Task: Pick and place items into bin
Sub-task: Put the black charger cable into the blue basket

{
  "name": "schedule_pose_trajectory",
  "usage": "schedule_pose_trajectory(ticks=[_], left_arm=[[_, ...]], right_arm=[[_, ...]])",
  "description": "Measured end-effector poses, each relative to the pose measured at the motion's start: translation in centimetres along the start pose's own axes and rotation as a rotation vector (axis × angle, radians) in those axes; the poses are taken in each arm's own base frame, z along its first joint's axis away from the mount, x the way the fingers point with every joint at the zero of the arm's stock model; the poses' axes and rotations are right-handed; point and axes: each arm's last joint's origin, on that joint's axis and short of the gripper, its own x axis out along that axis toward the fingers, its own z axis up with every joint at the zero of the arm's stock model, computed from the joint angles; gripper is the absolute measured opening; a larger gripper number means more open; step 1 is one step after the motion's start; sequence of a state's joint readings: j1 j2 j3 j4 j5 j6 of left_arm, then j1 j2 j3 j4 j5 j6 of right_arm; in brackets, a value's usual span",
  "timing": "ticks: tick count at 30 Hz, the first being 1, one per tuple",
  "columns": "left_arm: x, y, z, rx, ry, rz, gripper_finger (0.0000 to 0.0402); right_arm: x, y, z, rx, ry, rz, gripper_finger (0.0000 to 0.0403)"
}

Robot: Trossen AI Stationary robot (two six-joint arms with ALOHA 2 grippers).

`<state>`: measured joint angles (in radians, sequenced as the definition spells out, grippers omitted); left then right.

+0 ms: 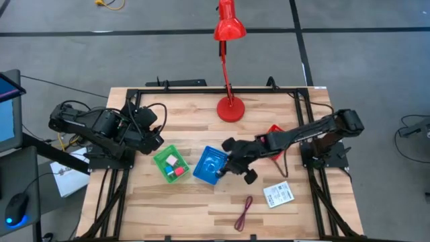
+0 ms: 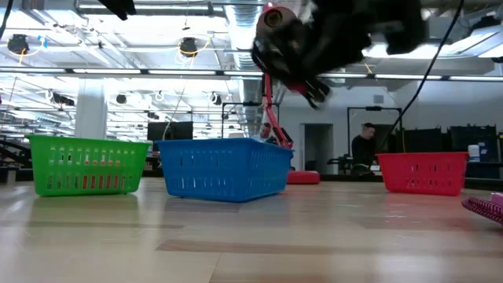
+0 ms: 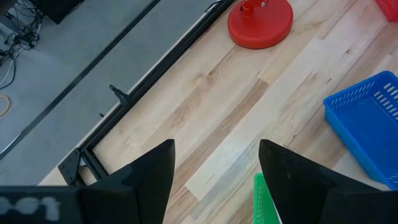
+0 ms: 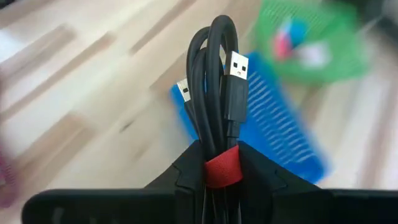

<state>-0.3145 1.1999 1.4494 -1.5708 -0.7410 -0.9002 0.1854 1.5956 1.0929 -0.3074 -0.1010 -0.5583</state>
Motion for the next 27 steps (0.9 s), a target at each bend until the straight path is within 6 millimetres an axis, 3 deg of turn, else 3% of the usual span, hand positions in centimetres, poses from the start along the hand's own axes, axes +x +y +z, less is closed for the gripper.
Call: schedule_pose_trajectory(ticks=[3,8,16,22,27], left_arm=[[0.0,0.0,0.0,0.0,0.0,0.0,0.0224],[0.0,0.0,0.0,0.0,0.0,0.0,0.0224],[0.0,0.0,0.0,0.0,0.0,0.0,0.0224],[0.0,-0.1,0.0,0.002,0.003,0.001,0.0224],[0.2,-0.4,0.0,0.01,0.016,0.001,0.0224]], right_arm=[[0.2,-1.0,0.5,-0.057,-0.077,-0.062,0.0063],[2.9,-1.8,-0.3,-0.084,-0.085,-0.085,0.0063],[7.3,-2.7,-1.5,-0.064,-0.032,-0.068,0.0063],[9.5,-3.8,-1.7,-0.053,0.005,-0.056,0.0064],[10.9,-4.4,-2.5,-0.02,0.138,0.027,0.007]])
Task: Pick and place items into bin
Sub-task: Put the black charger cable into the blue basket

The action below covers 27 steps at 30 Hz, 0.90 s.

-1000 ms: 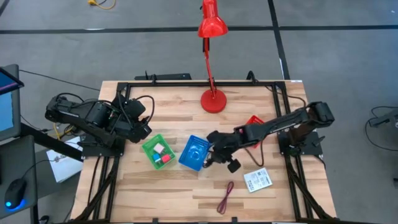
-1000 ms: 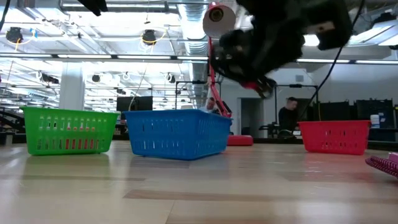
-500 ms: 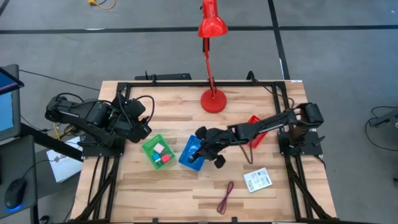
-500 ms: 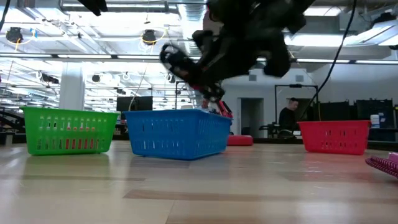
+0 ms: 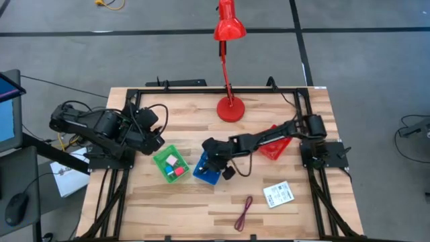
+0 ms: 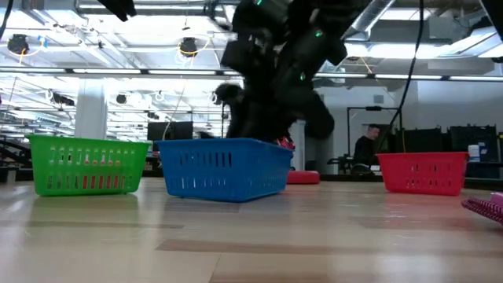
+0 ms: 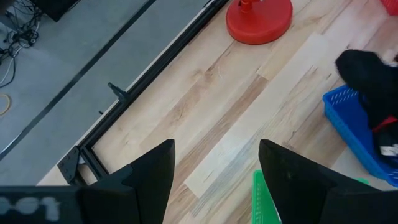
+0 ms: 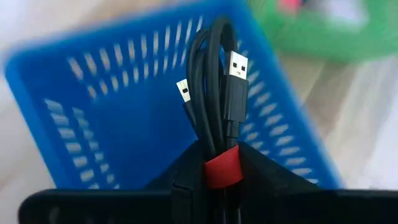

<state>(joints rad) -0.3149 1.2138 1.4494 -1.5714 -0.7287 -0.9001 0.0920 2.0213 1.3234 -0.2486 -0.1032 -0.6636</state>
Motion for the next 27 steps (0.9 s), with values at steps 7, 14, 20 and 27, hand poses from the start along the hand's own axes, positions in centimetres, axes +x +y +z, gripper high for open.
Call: schedule_pose_trajectory(ticks=[7,14,20,27], left_arm=[[0.4,-0.7,0.1,0.021,0.018,0.009,0.0224],[0.5,-1.0,0.2,0.037,0.016,0.004,0.0224],[0.5,-1.0,0.1,0.038,0.016,0.004,0.0224],[0.5,-1.0,0.1,0.037,0.016,0.004,0.0224]], right_arm=[[1.5,-0.7,0.1,-0.018,0.07,0.04,0.0075],[1.7,-1.0,0.2,-0.036,0.109,0.042,0.0077],[1.7,-1.0,0.2,-0.039,0.129,0.019,0.0101],[1.7,-1.0,0.1,-0.065,0.148,0.008,0.0162]])
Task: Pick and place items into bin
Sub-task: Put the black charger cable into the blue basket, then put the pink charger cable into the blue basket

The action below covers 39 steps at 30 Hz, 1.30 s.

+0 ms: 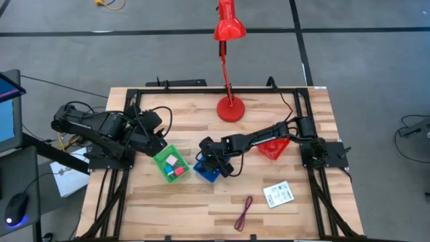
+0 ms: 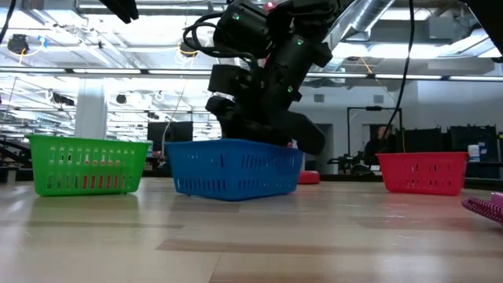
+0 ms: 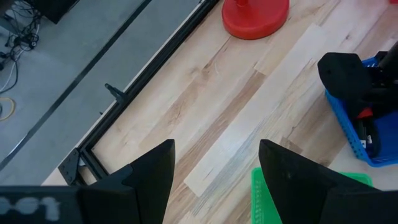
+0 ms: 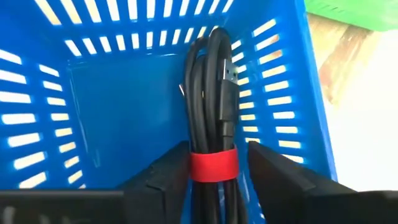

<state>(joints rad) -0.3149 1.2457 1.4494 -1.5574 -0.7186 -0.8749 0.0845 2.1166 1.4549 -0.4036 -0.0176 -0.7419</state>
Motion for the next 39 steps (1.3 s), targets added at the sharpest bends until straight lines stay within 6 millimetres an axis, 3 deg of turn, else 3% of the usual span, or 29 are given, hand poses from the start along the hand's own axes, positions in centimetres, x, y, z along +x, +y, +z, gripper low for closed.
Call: schedule_pose_trajectory(ticks=[8,13,18,26,33,39], left_arm=[[0.0,0.0,0.0,-0.002,0.003,-0.003,0.0224],[0.0,0.0,0.0,-0.004,0.003,-0.003,0.0224],[0.0,0.0,0.0,-0.004,0.004,-0.004,0.0224],[0.0,0.0,0.0,-0.007,0.003,-0.006,0.0224],[0.0,0.0,0.0,-0.029,0.002,-0.006,0.0224],[0.0,0.0,0.0,-0.029,0.003,-0.006,0.0224]], right_arm=[[-1.4,-0.6,1.8,-0.009,0.014,-0.011,0.0197],[-2.8,-0.2,3.2,-0.031,0.063,0.015,0.0193],[-4.2,0.9,4.2,0.065,0.128,0.092,0.0181],[-6.9,3.3,6.0,0.121,0.261,0.22,0.0177],[-8.2,7.1,6.8,0.252,0.352,0.459,0.0173],[-8.9,10.6,8.2,0.229,0.403,0.505,0.0166]])
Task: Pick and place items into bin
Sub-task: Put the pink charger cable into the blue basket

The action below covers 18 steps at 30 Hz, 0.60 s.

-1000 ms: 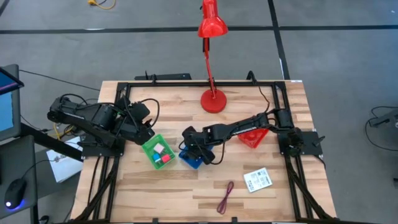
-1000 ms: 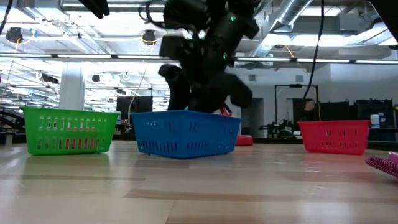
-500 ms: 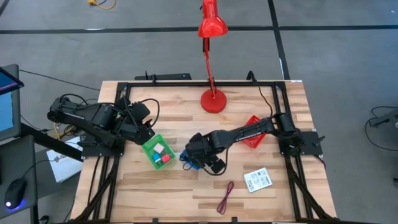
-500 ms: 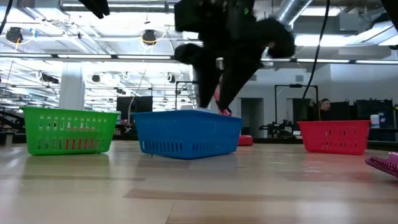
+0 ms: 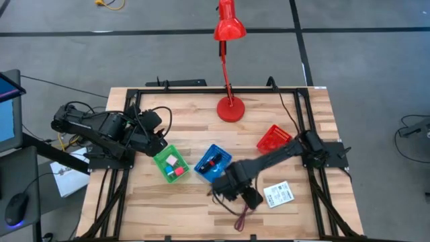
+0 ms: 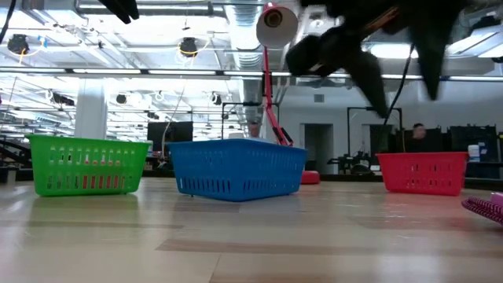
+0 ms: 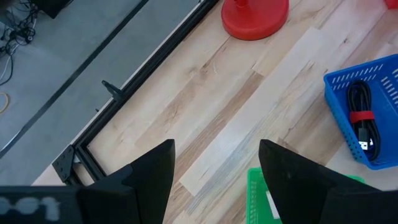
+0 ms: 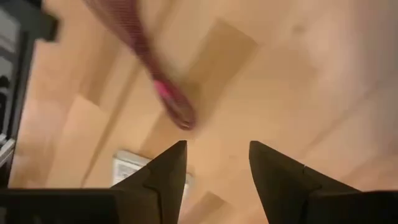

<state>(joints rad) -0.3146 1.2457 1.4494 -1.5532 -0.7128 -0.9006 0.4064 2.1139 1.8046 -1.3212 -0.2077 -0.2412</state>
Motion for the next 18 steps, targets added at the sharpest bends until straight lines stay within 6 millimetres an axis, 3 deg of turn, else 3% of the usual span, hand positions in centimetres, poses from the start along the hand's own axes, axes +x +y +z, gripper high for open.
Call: schedule_pose_trajectory(ticks=[4,9,18], left_arm=[[0.0,0.0,0.0,0.01,-0.005,0.004,0.0224],[0.0,0.0,0.0,0.016,-0.005,0.004,0.0224],[0.0,0.0,0.0,0.017,-0.005,0.004,0.0224]], right_arm=[[0.6,2.8,1.0,-0.151,-0.032,-0.011,0.0159],[0.9,4.5,2.3,-0.211,-0.126,-0.035,0.0153],[1.9,4.7,2.9,-0.021,-0.195,-0.028,0.0152]])
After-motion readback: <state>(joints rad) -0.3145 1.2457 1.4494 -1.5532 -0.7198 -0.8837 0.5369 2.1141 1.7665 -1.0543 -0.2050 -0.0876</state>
